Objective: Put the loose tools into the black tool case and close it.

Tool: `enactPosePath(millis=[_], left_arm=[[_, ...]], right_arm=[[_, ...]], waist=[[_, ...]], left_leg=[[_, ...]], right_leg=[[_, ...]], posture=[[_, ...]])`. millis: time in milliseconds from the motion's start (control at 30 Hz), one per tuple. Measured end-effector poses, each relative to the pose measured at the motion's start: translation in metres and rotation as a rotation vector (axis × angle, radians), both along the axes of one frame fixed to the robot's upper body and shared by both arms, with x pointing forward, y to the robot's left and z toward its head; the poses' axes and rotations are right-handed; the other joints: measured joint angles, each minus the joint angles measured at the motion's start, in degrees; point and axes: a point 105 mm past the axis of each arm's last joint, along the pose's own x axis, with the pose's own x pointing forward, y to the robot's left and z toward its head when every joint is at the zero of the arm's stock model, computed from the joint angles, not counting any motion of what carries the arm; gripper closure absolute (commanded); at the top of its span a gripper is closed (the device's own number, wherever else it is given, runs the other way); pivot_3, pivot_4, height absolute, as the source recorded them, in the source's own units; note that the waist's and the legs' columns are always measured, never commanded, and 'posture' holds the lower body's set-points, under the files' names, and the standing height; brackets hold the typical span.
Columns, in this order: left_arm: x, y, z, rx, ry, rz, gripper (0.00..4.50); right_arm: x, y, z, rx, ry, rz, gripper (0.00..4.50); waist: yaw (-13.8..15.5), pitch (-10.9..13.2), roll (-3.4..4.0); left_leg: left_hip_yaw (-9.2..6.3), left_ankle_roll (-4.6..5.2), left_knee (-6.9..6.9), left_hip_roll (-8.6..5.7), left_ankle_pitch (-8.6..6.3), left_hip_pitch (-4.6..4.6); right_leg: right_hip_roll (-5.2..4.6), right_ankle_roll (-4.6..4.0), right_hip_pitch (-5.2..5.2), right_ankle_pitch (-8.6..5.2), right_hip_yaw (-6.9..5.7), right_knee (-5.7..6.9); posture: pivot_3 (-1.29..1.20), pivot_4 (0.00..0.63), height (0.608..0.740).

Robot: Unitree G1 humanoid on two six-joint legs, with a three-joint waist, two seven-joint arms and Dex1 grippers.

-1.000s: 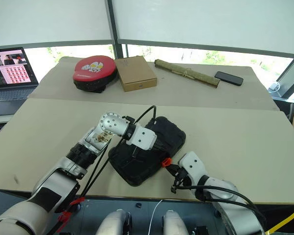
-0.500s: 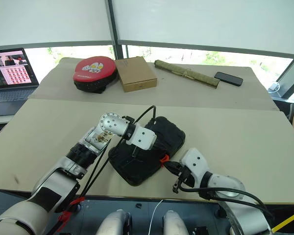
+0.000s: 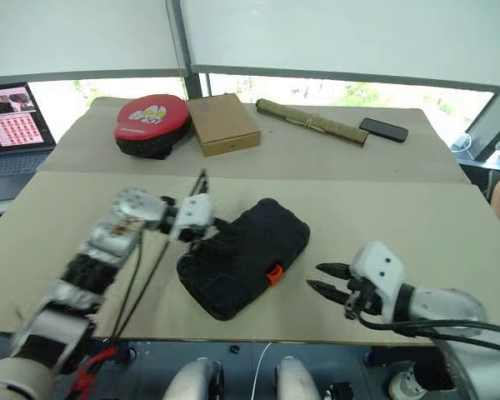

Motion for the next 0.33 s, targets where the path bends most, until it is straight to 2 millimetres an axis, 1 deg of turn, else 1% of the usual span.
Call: enactPosePath(millis=[33, 67, 100, 133, 233, 267, 333], left_arm=[[-0.006, 0.017, 0.007, 0.012, 0.049, 0.041, 0.72], [-0.012, 0.028, 0.015, 0.003, 0.073, 0.072, 0.45], [-0.018, 0.033, 0.019, 0.001, 0.088, 0.079, 0.06], [-0.024, 0.039, 0.026, -0.006, 0.105, 0.099, 0.04], [-0.032, 0.051, 0.035, -0.028, 0.111, 0.151, 0.04], [-0.035, 0.058, 0.034, -0.032, 0.117, 0.187, 0.04], [-0.038, 0.063, 0.030, -0.040, 0.121, 0.225, 0.04]], right_arm=[[-0.001, -0.009, 0.008, -0.003, 0.007, -0.003, 0.90], [-0.003, -0.013, 0.016, 0.016, 0.027, 0.014, 0.60], [-0.006, -0.015, 0.020, 0.024, 0.056, 0.035, 0.23], [-0.010, -0.018, 0.025, 0.037, 0.090, 0.058, 0.05], [-0.013, -0.020, 0.030, 0.059, 0.120, 0.092, 0.05], [-0.013, -0.022, 0.030, 0.060, 0.130, 0.095, 0.05], [-0.012, -0.024, 0.030, 0.066, 0.141, 0.092, 0.05]], waist=[[0.1, 0.1, -0.10], [0.5, 0.1, -0.14], [0.6, 0.2, -0.15], [1.1, 0.2, -0.14], [2.5, 0.3, -0.28], [2.7, 0.3, -0.31], [3.0, 0.4, -0.38]], left_leg=[[-0.05, 0.00, -0.06, -0.01, 0.00, -0.06], [-0.11, 0.00, -0.06, -0.04, 0.00, -0.12], [-0.09, -0.01, -0.06, -0.04, 0.00, -0.20], [-0.11, -0.01, -0.06, -0.06, 0.00, -0.31], [-0.08, -0.02, -0.01, -0.18, -0.01, -0.47], [-0.07, -0.02, 0.01, -0.19, -0.01, -0.54], [-0.04, -0.02, 0.05, -0.22, -0.01, -0.56]], right_leg=[[0.01, -0.04, -0.06, 0.01, -0.05, 0.01], [-0.02, -0.07, -0.07, -0.01, -0.18, 0.03], [-0.09, -0.08, -0.14, -0.01, -0.18, 0.02], [-0.17, -0.08, -0.16, -0.01, -0.24, -0.01], [-0.33, 0.01, -0.18, 0.00, -0.34, -0.17], [-0.40, 0.06, -0.23, 0.02, -0.32, -0.23], [-0.45, 0.10, -0.22, 0.04, -0.28, -0.25]], posture=[[0.00, 0.150, 0.740], [0.00, 0.150, 0.740], [0.00, 0.150, 0.740], [0.00, 0.150, 0.740], [0.00, 0.150, 0.740], [0.00, 0.150, 0.740], [0.00, 0.150, 0.740]])
